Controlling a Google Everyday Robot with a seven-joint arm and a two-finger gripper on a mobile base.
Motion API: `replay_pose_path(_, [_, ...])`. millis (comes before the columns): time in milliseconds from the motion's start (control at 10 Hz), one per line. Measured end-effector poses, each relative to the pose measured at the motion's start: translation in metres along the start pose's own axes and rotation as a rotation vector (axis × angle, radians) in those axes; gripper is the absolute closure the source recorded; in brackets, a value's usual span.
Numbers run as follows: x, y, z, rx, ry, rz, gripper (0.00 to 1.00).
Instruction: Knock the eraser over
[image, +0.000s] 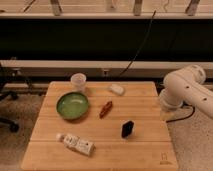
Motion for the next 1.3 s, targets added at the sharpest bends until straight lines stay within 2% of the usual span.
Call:
replay_pose_path(200, [-0.007, 0.006, 0.006, -0.003, -0.01, -0.003, 0.45])
replay_pose_path(400, [-0.013, 0.008, 0.014, -0.004, -0.018, -0.013, 0.65])
replay_pose_path(500, [-0.013, 0.01, 0.017, -0.004, -0.021, -0.015, 0.7])
replay_pose_path(700, [-0.018, 0.013, 0.021, -0.007, -0.03, -0.021, 0.72])
replay_pose_path(1000, [-0.019, 0.019, 0.029, -0.007, -0.049, -0.028, 0.97])
replay_pose_path(1300, [-0.025, 0.021, 0.035, -0.008, -0.065, -0.04, 1.0])
